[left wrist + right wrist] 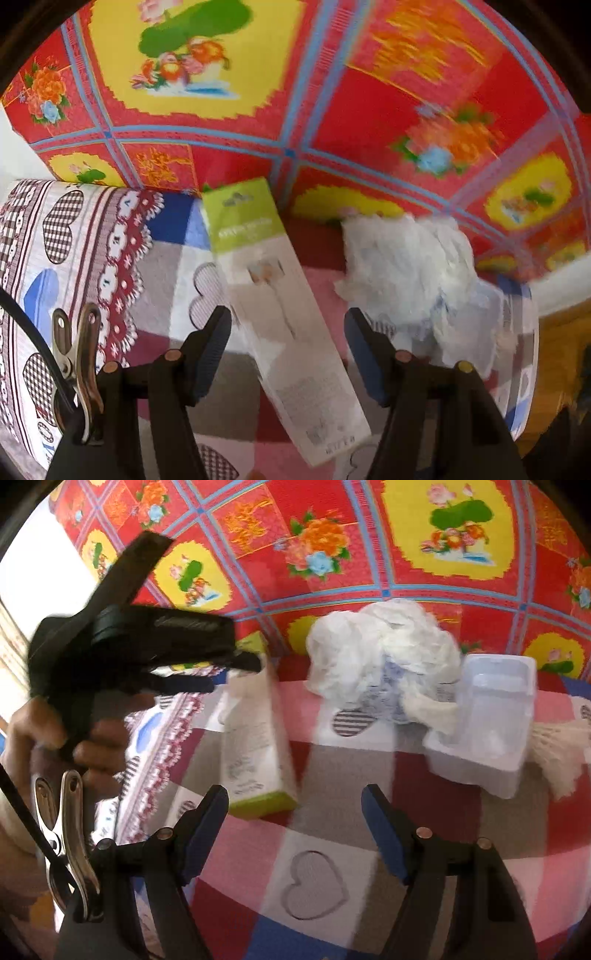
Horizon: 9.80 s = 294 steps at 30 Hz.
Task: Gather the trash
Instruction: 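Lower both grippers toward the white-and-green selfie stick box, then close both grippers on the selfie stick box, then lift the selfie stick box with both grippers and carry it over the red bucket, then open both grippers to drop the selfie stick box into the bucket, then move both grippers away from the bucket back toward the bed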
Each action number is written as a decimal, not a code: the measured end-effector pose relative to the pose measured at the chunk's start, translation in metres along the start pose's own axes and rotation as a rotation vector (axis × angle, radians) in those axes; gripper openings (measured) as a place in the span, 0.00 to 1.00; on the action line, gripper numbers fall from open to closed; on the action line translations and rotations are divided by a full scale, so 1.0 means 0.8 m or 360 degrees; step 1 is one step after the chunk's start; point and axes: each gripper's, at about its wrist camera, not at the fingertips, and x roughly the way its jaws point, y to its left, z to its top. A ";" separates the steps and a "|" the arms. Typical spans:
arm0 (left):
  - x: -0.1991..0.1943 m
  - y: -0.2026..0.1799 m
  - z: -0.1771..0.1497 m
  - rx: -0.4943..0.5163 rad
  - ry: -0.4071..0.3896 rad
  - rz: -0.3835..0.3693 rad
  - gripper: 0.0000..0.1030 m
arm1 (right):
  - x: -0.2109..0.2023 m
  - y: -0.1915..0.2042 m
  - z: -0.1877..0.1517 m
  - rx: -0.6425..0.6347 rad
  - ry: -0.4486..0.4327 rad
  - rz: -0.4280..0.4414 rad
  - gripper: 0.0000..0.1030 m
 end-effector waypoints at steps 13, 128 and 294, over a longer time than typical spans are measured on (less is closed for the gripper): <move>0.025 0.073 0.062 -0.0206 -0.0056 0.0080 0.65 | 0.064 0.045 0.001 -0.0173 0.0059 -0.0095 0.74; -0.313 0.583 -0.241 -0.0605 -0.0436 -0.0182 0.45 | 0.101 0.523 -0.082 -0.0833 0.0037 0.0144 0.63; -0.255 0.817 -0.113 0.0163 -0.0037 -0.0047 0.58 | 0.247 0.756 -0.087 -0.0191 0.0029 -0.0197 0.71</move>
